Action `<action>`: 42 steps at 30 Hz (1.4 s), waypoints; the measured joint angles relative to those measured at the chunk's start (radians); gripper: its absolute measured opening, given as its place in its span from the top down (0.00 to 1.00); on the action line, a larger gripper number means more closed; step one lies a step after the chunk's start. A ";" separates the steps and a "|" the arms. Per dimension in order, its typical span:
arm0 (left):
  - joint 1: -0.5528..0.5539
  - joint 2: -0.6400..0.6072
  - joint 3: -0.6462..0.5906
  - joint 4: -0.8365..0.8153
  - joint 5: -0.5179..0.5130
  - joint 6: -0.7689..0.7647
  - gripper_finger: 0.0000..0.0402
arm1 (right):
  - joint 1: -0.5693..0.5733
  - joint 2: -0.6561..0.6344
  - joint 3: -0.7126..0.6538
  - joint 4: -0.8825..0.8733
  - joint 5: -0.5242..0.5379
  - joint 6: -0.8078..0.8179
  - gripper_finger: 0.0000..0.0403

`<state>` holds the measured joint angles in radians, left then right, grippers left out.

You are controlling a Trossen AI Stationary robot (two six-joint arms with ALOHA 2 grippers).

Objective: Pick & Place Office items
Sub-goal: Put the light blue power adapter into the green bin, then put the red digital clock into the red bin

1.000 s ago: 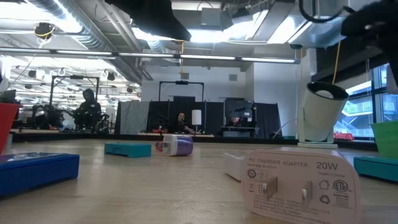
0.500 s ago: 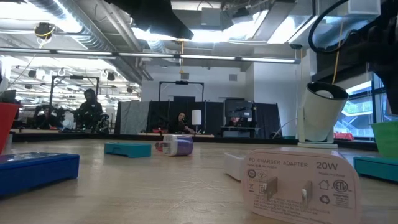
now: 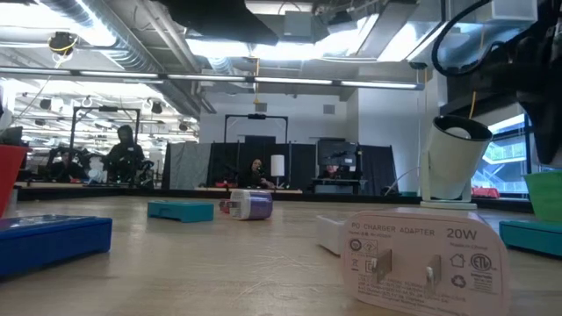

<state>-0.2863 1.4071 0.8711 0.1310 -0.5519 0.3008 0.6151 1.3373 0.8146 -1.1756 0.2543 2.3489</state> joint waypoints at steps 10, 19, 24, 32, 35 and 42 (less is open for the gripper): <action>0.000 0.000 0.000 0.000 0.080 0.000 0.21 | 0.000 0.039 0.000 0.030 0.000 -0.013 0.54; 0.000 0.000 0.000 0.000 0.080 0.000 0.21 | 0.000 0.037 0.007 -0.025 -0.068 -0.072 0.43; 0.000 0.000 0.000 0.000 0.080 0.000 0.21 | 0.000 0.037 0.080 -0.088 0.003 -0.080 0.41; 0.000 0.000 0.000 0.000 0.081 0.000 0.21 | -0.007 0.036 0.204 0.037 0.378 -0.223 0.42; 0.000 0.000 0.000 0.000 0.081 0.000 0.21 | -0.016 0.036 0.206 0.188 0.405 -0.327 0.43; 0.000 0.000 0.000 0.000 0.083 0.000 0.21 | -0.024 0.099 0.206 0.550 0.235 -0.580 0.44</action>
<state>-0.2860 1.4071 0.8711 0.1310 -0.4694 0.3008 0.5907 1.4366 1.0206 -0.6258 0.4891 1.7688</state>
